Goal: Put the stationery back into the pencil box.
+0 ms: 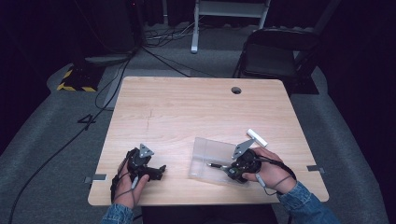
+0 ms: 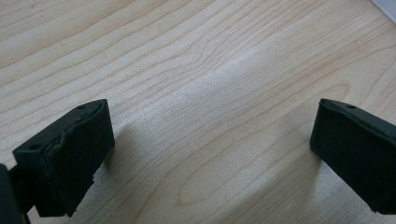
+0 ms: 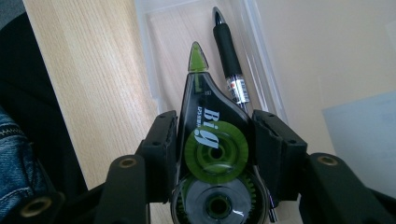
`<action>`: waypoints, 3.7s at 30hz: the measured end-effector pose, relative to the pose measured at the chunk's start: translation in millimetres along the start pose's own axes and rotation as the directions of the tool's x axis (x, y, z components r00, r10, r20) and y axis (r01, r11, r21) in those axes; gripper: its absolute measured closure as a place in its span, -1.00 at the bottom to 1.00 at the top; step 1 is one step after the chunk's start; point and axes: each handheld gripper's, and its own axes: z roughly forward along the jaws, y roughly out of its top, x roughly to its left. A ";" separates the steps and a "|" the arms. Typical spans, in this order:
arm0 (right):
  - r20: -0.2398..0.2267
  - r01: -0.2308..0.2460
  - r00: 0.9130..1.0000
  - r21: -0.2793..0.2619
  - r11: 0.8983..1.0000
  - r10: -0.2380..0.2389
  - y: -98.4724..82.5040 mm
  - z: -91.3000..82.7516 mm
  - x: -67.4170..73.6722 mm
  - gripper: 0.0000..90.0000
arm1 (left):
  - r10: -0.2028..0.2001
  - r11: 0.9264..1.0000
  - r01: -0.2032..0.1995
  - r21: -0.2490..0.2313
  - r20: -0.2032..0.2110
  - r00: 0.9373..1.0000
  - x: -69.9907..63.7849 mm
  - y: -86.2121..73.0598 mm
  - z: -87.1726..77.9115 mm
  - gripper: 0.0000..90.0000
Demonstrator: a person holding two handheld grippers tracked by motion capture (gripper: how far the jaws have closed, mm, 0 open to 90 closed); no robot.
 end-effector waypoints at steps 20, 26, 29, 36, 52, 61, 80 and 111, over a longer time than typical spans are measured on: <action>-0.035 0.011 0.999 0.034 0.999 -0.010 -2.7 8.3 -0.3 0.16 | 0.003 1.000 -0.003 0.000 0.000 1.000 0.2 0.1 0.0 -1.00; -0.059 0.014 0.998 0.039 0.999 -0.012 -2.8 10.8 1.1 0.16 | 0.000 1.000 0.000 0.000 -0.001 1.000 0.0 0.0 0.0 -1.00; -0.070 0.015 0.997 0.042 0.999 -0.012 -2.9 11.9 1.3 0.16 | 0.003 1.000 -0.003 0.000 -0.001 1.000 0.2 0.0 0.0 -1.00; -0.089 0.011 0.996 0.064 0.998 -0.005 -4.4 13.3 1.9 0.14 | 0.001 1.000 -0.001 0.000 0.004 1.000 0.2 0.1 0.2 -1.00; -0.087 -0.003 0.996 0.042 0.999 0.006 -4.6 8.9 1.5 0.08 | 0.002 1.000 -0.002 -0.001 0.006 1.000 0.3 0.4 0.5 -1.00; -0.047 -0.025 0.999 -0.030 0.999 0.023 -3.5 -4.4 -0.4 0.07 | 0.001 1.000 -0.001 -0.001 0.007 1.000 0.4 0.7 0.9 -1.00; 0.051 -0.078 0.994 -0.233 0.969 0.092 -4.5 -41.2 -9.9 0.03 | 0.006 1.000 -0.006 -0.001 0.007 1.000 1.0 1.3 1.4 -1.00; 0.196 -0.254 0.909 -0.439 0.862 0.368 -36.7 -80.8 -55.5 0.04 | 0.005 1.000 -0.005 0.000 0.007 1.000 1.0 1.3 1.3 -1.00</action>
